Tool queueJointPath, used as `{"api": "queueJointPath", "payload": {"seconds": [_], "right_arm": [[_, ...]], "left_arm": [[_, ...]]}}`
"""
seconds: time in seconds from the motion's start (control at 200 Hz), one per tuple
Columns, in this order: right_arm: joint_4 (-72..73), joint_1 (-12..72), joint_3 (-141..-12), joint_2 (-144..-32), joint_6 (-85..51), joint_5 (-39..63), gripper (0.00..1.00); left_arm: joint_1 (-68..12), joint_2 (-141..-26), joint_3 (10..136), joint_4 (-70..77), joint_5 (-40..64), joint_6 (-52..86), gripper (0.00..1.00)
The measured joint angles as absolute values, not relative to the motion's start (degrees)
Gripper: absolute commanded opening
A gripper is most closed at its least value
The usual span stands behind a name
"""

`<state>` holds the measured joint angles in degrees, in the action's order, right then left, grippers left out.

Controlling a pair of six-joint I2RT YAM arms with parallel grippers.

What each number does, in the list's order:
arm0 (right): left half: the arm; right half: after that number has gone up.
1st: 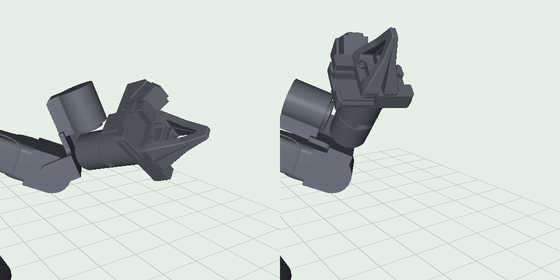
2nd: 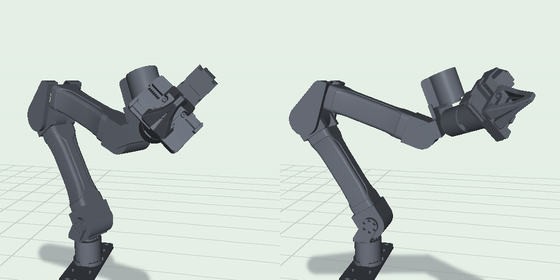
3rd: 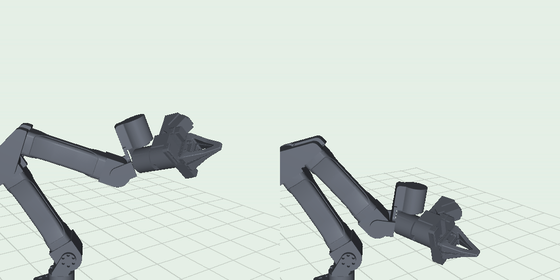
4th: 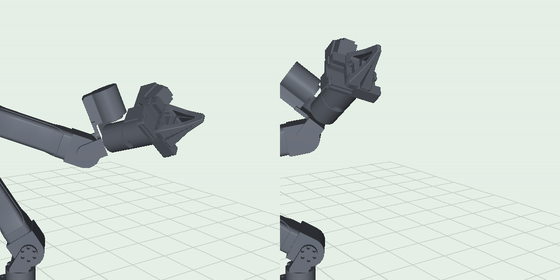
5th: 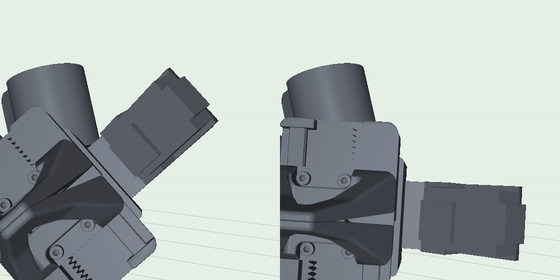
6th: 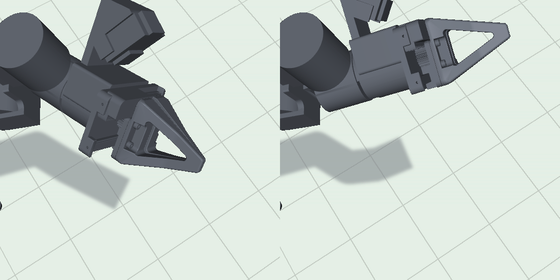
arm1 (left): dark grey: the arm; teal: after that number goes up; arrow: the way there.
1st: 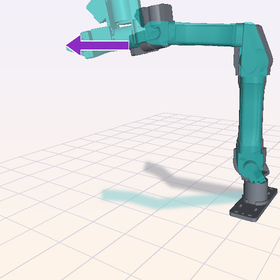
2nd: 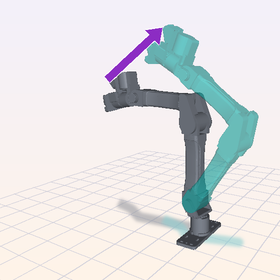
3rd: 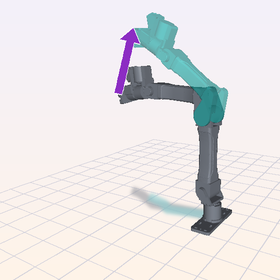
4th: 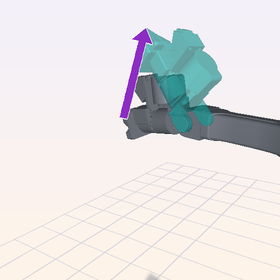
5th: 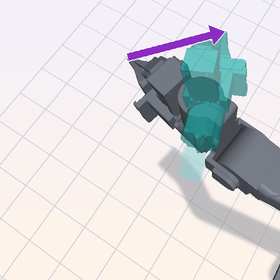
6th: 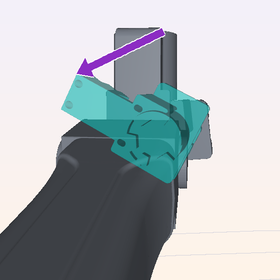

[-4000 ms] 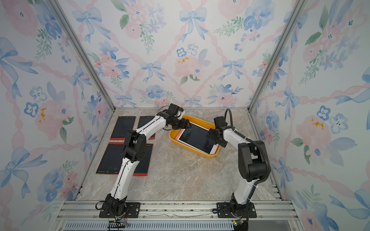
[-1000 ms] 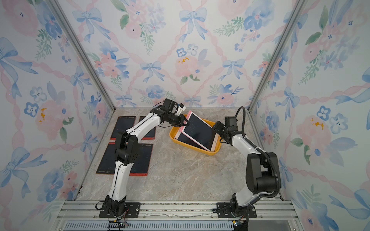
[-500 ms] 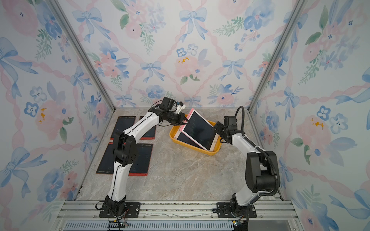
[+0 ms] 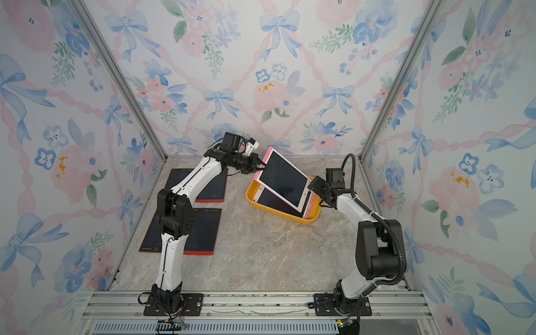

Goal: Take out the writing tablet from the storage box
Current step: Pick up the writing tablet from the storage box, then move the storage box to the center of the board.

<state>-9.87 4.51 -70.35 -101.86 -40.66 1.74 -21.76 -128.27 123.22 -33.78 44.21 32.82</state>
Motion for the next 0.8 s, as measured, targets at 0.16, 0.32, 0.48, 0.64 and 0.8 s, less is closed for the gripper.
{"api": "queueJointPath", "payload": {"seconds": [0.16,0.32,0.48,0.64,0.8], "right_arm": [[-10.09,4.51,-70.35,-102.13,-40.64,1.72,0.98],[-11.40,4.51,-70.35,-102.96,-39.94,1.67,0.99],[-13.32,4.51,-71.07,-104.88,-38.72,1.69,0.99],[-14.79,4.54,-72.86,-107.96,-36.82,1.69,0.94],[-18.02,4.60,-74.54,-109.06,-33.87,1.30,0.81]], "left_arm": [[-19.77,-127.66,123.22,-33.76,44.36,33.95,0.00],[-17.47,-125.23,123.07,-33.50,44.07,34.59,0.00],[-15.18,-122.15,123.07,-32.27,44.01,34.79,0.00],[-12.82,-119.33,122.39,-31.97,43.79,34.74,0.00],[-9.47,-116.22,118.96,-31.33,42.76,34.48,0.00]]}}
